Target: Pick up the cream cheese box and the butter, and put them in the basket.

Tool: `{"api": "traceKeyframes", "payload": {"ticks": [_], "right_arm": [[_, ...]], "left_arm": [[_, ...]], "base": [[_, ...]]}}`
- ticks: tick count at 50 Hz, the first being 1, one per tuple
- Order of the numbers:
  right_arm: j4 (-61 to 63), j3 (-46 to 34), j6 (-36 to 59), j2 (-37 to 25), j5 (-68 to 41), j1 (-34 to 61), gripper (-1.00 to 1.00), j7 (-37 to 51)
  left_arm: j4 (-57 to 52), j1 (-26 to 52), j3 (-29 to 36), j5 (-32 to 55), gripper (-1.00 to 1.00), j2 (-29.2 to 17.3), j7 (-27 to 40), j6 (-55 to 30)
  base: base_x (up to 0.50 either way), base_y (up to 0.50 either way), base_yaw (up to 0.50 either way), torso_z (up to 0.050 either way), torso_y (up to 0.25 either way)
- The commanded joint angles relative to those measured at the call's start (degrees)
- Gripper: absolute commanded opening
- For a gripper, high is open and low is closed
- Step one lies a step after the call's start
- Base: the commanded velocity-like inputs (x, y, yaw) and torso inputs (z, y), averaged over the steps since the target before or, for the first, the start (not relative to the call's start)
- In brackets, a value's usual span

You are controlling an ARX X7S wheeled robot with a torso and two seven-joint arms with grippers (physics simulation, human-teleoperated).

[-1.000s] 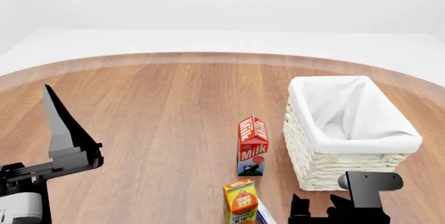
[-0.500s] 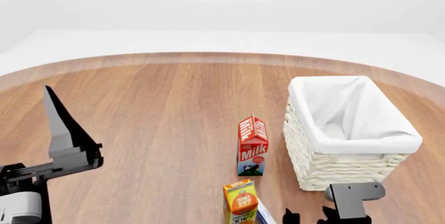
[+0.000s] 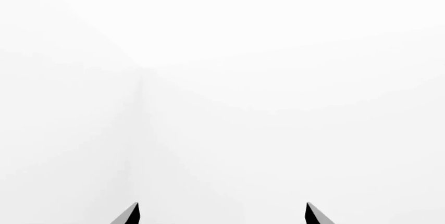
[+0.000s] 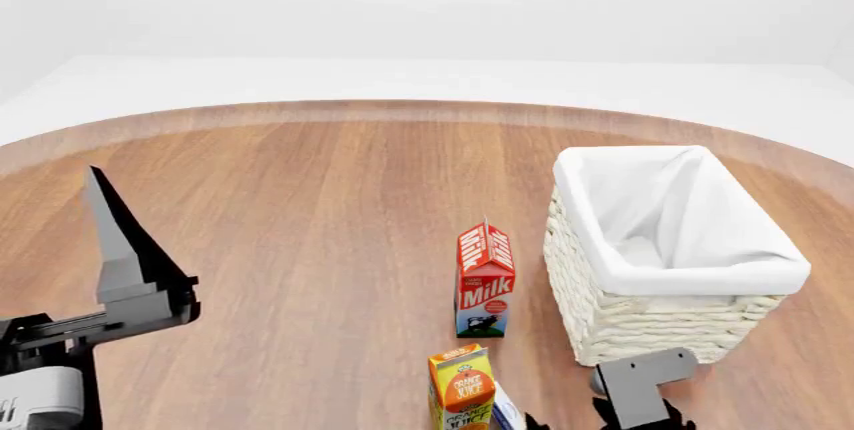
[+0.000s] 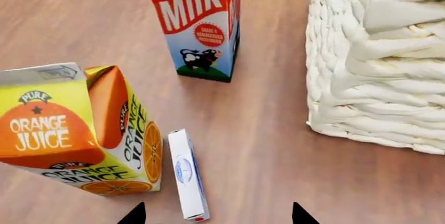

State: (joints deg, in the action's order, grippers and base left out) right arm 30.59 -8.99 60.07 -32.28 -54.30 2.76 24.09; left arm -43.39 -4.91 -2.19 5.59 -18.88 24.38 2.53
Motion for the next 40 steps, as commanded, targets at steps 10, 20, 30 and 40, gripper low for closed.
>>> {"api": "traceKeyframes", "payload": {"ticks": [10, 20, 30, 40], "right_arm": [[-3.3, -3.0, -0.8, 0.9, 3.3, 1.9, 1.00, -4.7], [-8.0, -4.4, -1.8, 1.0, 5.5, 4.0, 1.00, -5.8], [-8.0, -6.2, -1.7, 0.8, 6.6, 5.4, 1.00, -6.2], [-8.5, -9.2, -2.7, 0.6, 8.6, 5.1, 1.00, -7.4]], "left_arm": [[0.8, 0.0, -0.7, -1.0, 1.00, 0.7, -1.1, 1.0], [1.0, 0.0, -0.6, -0.7, 1.00, 0.5, -1.0, 1.1], [1.3, -0.2, -0.5, -0.5, 1.00, 0.4, -0.8, 1.5], [1.8, -0.5, -0.1, -0.4, 1.00, 0.4, -0.7, 2.0]], "base": [[0.00, 0.00, 0.00, 0.000, 0.000], [0.00, 0.00, 0.00, 0.000, 0.000], [0.00, 0.00, 0.00, 0.000, 0.000], [0.00, 0.00, 0.00, 0.000, 0.000]]}}
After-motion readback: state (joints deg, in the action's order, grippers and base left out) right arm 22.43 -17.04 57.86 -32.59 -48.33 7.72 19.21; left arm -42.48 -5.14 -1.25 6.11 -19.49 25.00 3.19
